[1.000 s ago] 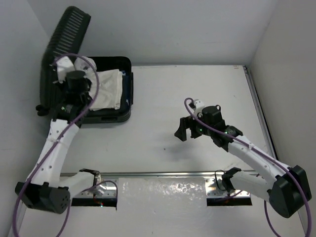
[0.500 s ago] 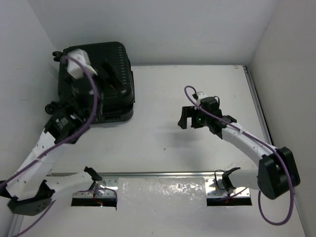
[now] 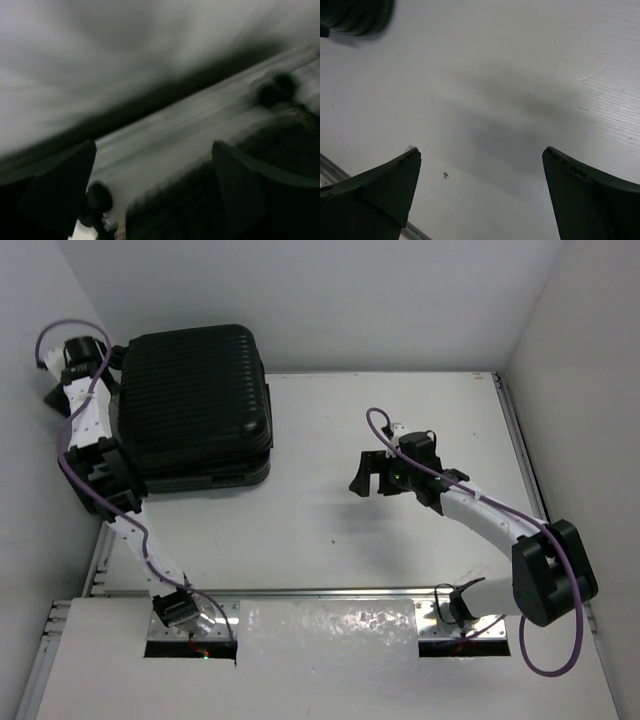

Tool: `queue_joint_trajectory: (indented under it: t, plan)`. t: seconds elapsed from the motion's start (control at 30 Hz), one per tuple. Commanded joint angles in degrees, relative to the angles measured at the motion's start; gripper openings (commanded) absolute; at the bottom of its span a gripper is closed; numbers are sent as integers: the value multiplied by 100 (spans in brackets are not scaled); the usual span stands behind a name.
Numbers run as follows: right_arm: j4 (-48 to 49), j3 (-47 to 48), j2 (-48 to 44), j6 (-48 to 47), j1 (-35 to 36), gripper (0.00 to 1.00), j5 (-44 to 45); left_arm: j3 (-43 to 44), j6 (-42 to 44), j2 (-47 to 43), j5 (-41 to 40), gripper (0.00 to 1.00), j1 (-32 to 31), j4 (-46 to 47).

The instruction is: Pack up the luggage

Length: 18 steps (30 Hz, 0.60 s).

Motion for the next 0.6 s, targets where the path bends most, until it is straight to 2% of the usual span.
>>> queue_joint_trajectory:
  t: [0.0, 0.07, 0.1, 0.2, 0.27, 0.3, 0.33, 0.37, 0.4, 0.43, 0.5, 0.57]
  plan:
    - [385, -51, -79, -117, 21, 99, -377, -48, -455, 172, 518, 100, 98, -593]
    - [447, -51, 35, -118, 21, 99, -527, -952, -526, 15, 606, 100, 63, -347]
    - [447, -42, 70, -126, 21, 99, -641, -1677, -561, -238, 798, 100, 27, -50]
    - [614, -42, 80, -188, 21, 99, -844, -3033, -395, -1002, 1606, 100, -244, 708]
    - [605, -16, 45, -240, 20, 99, -880, -3528, -412, -1452, 2019, 100, -753, 1084]
    - [553, 28, 27, -276, 12, 99, -880, -4166, -395, -2002, 2117, 100, -964, 1270]
    - [317, 167, 18, -450, 3, 99, -871, -4503, -534, -2312, 2127, 100, -1401, 1394]
    - [141, 282, 27, -582, -14, 99, -854, -4854, -544, -2602, 2318, 100, -1640, 1995]
    - [-44, 396, 44, -705, -32, 99, -810, -5467, -675, -3119, 2338, 100, -1895, 2210]
    - [-498, 658, 53, -898, -93, 99, -548, -5743, -859, -3341, 2320, 100, -2394, 2299]
    - [-818, 853, 88, -1005, -260, 99, -423, -6383, -1218, -3754, 2470, 100, -3046, 2774]
    - [-1212, 1212, 149, -1058, -829, 99, -414, -6902, -1736, -4010, 2259, 100, -4771, 3280]
